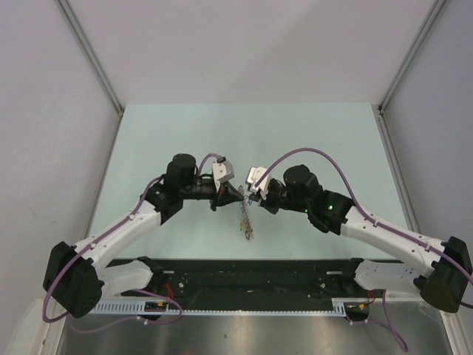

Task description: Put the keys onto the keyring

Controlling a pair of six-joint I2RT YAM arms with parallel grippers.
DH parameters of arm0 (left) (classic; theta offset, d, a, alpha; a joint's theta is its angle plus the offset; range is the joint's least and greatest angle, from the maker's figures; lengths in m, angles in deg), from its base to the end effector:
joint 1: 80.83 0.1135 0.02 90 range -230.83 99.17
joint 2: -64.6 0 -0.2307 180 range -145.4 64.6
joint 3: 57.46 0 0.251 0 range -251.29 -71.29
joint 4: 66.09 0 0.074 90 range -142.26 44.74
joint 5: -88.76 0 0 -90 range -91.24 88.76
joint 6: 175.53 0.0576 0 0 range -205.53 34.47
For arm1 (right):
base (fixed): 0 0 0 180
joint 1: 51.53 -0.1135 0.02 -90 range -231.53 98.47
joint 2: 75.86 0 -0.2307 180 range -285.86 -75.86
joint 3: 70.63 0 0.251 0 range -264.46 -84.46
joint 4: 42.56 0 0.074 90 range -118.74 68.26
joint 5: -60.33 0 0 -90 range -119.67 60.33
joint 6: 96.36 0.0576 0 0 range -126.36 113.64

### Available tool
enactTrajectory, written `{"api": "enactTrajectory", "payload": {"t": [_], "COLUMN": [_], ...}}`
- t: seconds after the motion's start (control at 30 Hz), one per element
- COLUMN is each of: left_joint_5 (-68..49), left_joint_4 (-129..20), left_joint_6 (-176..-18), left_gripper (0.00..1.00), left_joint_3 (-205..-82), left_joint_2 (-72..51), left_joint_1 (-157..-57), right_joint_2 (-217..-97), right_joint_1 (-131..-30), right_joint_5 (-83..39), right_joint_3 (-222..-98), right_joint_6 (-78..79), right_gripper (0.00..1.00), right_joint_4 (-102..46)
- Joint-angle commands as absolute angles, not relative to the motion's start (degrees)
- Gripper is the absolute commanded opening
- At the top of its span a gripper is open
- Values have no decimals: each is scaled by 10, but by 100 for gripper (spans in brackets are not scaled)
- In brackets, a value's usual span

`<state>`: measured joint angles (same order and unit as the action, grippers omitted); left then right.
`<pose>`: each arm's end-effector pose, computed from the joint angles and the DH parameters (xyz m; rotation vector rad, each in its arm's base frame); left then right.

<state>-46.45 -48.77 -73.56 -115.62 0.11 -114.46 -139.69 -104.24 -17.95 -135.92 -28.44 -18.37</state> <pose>0.2064 -0.1864 0.2481 1.2277 1.5698 -1.0226 0.1661 0.2374 0.2766 -1.3199 1.5024 0.5481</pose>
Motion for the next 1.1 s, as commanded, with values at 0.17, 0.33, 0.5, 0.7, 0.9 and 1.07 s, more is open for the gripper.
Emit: {"api": "enactTrajectory", "payload": {"t": [0.17,0.33,0.5,0.7,0.9,1.07], "left_joint_5": [-483,-476,-462,-462,-462,-467], "left_joint_4": [-527,-510,-498,-494,-492,-493], "left_joint_6": [-737,-730,-717,-713,-710,-705], "left_gripper": [0,0,0,0,0,0], "left_joint_3": [-1168,-1169,-1172,-1172,-1171,-1169], "left_joint_2": [11,11,14,18,19,22], "left_joint_1": [-1151,-1153,-1154,-1154,-1155,-1157], "right_joint_2": [-1401,-1398,-1396,-1395,-1407,-1411], "right_joint_1": [-1045,-1045,-1045,-1045,-1044,-1044], "right_joint_5": [-170,-175,-182,-185,-180,-181], "right_joint_3": [-1382,-1383,-1395,-1398,-1401,-1402], "right_joint_6": [-275,-265,-255,-245,-238,-234], "right_gripper": [0,0,0,0,0,0], "right_joint_4": [-211,-207,-173,-157,-153,-154]}}
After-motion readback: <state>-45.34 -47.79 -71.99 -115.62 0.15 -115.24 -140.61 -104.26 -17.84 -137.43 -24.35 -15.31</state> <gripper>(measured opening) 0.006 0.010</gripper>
